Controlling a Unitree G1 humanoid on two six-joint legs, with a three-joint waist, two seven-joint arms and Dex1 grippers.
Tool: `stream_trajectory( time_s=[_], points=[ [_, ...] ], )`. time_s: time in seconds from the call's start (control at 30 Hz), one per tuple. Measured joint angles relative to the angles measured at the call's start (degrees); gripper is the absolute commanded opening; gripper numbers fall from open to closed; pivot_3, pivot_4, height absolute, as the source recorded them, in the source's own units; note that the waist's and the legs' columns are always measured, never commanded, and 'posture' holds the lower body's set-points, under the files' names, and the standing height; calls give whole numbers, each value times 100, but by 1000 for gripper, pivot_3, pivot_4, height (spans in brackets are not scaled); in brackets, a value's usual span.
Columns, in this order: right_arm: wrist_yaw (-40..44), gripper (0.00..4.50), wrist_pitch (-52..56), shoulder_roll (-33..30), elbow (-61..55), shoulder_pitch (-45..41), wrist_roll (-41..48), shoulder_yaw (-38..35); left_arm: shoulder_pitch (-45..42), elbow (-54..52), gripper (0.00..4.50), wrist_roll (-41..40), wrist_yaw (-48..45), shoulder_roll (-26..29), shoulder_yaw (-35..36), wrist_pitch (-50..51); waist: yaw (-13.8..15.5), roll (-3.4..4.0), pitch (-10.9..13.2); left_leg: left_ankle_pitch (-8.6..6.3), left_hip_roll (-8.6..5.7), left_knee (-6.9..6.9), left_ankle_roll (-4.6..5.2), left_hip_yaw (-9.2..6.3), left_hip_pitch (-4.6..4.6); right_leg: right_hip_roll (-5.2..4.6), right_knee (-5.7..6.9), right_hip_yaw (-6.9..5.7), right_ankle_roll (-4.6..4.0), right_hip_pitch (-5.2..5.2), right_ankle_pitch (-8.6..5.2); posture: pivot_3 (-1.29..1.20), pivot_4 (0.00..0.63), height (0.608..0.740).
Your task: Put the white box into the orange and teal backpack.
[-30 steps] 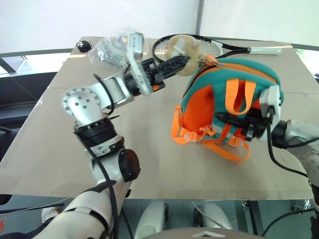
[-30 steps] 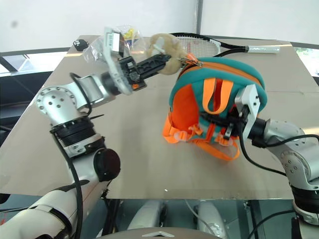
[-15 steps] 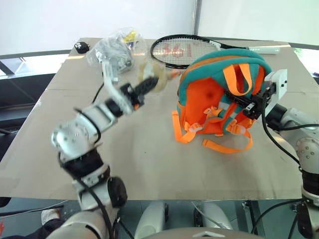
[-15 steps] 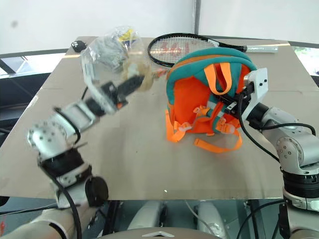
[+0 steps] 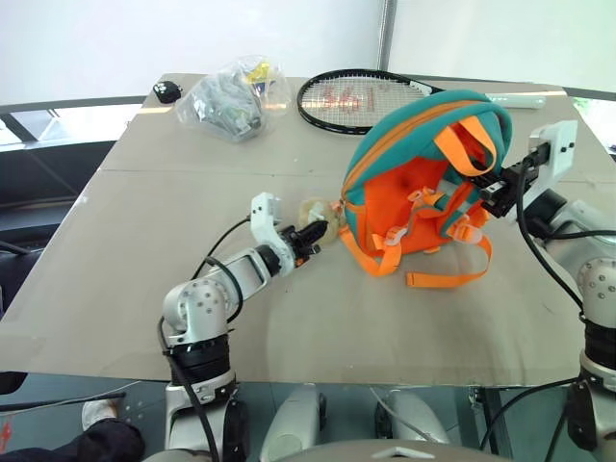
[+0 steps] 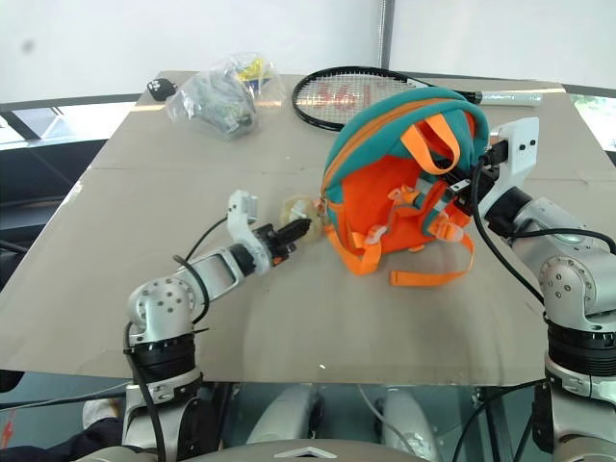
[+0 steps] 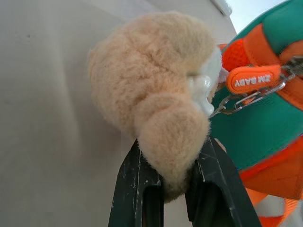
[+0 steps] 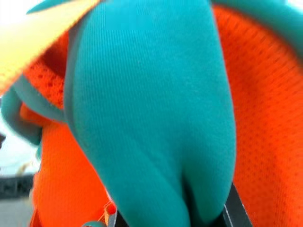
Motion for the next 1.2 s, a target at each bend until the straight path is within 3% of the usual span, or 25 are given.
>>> stream_trajectory(
  time_s=[0.23,0.47,0.5,0.6,0.73,0.8,0.87,1.0,1.2],
  points=[
    [-298,0,-624,-10,276,-78,-666,-124,-1226,1176,0,751,-567,63,-300,-1314,25,0,1,0,-4,0,0,5,-14,6,3,-2,0,-7,0,0,150,740],
    [155,0,-1191,-119,170,236,-1234,125,-2016,2261,0,1492,-1466,263,-735,-2310,-35,0,1,0,-5,-4,0,21,-33,16,6,0,1,-17,0,0,150,740],
    [391,0,-1129,-246,14,443,-1195,262,-1936,2260,493,1532,-1690,357,-882,-2304,-43,1,1,0,-4,-4,0,21,-36,17,6,1,1,-18,0,0,150,740],
    [712,1073,-944,-357,-196,777,-1108,438,-1520,2129,1859,1637,-2409,750,-1256,-2287,-95,6,5,0,1,-6,0,34,-35,17,4,10,0,-22,0,0,150,740],
    [839,2856,-829,-696,-284,875,-1184,420,-1104,1756,3736,1787,-3003,1242,-1485,-2344,-82,6,5,0,1,-35,0,29,-13,0,-3,15,1,-33,0,0,150,740],
    [1059,3681,-671,-949,-355,1000,-1049,308,-827,1529,4437,1814,-3333,1610,-1483,-2353,-64,7,5,1,3,-56,-1,26,1,-1,-6,17,0,-33,0,0,150,740],
    [1335,4452,-453,-1233,-397,1164,-799,53,-520,1218,4500,1804,-3681,1927,-1470,-2374,-55,7,5,1,6,-62,-1,22,1,0,-6,15,0,-34,0,0,150,740],
    [2011,4452,-35,-1789,-687,1757,-181,-538,135,626,4500,1874,-4156,2499,-1434,-2718,-27,7,6,0,6,-65,0,20,-15,-2,-6,13,0,-33,0,0,150,740],
    [2590,4452,-238,-1875,-774,2817,-170,-1212,1107,-369,4500,1694,-4392,2787,-936,-3080,-18,7,6,0,10,-71,1,18,-12,-2,-49,12,0,-26,0,0,150,740]
  ],
)
